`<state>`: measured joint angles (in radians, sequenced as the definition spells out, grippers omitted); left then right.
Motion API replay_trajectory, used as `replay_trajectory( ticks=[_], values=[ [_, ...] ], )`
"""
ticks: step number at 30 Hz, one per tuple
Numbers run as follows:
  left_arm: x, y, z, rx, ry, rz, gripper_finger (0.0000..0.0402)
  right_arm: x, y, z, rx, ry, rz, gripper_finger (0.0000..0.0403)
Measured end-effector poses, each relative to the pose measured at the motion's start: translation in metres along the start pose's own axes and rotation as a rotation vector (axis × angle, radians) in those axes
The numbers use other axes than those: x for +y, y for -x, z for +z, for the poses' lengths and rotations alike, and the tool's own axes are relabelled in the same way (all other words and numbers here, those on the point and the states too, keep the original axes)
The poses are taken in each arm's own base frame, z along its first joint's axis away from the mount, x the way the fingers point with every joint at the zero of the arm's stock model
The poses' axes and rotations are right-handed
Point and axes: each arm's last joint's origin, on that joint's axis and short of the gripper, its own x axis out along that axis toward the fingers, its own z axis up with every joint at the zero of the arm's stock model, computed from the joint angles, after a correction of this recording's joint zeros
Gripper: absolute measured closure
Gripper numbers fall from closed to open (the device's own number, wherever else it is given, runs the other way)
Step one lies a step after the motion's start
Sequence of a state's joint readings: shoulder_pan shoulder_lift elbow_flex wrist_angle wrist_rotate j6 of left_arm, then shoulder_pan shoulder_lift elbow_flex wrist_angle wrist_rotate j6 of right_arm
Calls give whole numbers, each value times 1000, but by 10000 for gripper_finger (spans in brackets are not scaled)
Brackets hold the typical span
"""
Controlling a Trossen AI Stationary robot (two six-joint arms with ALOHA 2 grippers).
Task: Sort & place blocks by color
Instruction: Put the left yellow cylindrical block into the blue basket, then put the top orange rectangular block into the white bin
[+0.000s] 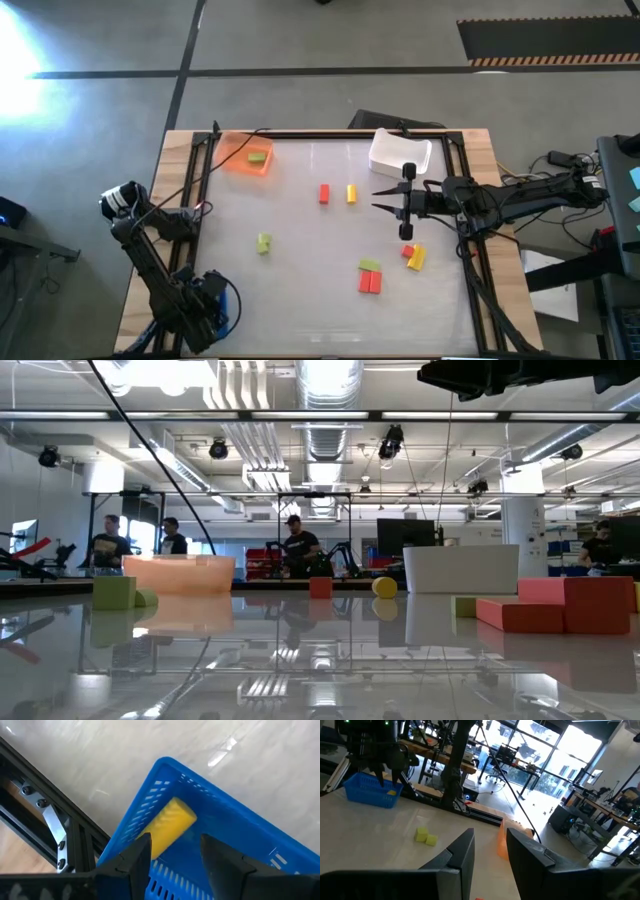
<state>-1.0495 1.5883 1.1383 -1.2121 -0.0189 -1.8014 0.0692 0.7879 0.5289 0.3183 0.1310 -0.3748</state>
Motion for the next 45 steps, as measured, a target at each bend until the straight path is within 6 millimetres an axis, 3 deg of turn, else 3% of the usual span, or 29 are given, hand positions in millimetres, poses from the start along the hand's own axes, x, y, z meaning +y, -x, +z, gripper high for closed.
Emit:
replay_trajectory(
  ticks=[5, 12, 17, 22, 31, 34, 40, 45],
  values=[
    [1, 8, -1, 67, 0, -15, 249, 0, 0, 0, 0, -1, 0, 298],
    [-2, 42, 16, 30, 45, -167, 249, 0, 0, 0, 0, -25, 0, 298],
    [-1, 68, 50, -229, 17, -288, 249, 0, 0, 0, 0, -49, 0, 298],
    [8, 80, 94, -482, -85, -275, 249, 0, 0, 0, 1, -115, -1, 298],
    [31, 82, 169, -685, -535, -46, 249, 3, -14, -12, 91, -290, -100, 298],
    [34, 89, 188, -867, -665, -11, 249, 4, -25, -15, 134, -365, -157, 298],
    [47, 91, 201, -1275, -818, 36, 249, 3, -57, -9, 208, -459, -267, 298],
    [72, 74, 195, -1420, -771, 56, 249, 1, -82, -3, 373, -576, -379, 300]
  ],
)
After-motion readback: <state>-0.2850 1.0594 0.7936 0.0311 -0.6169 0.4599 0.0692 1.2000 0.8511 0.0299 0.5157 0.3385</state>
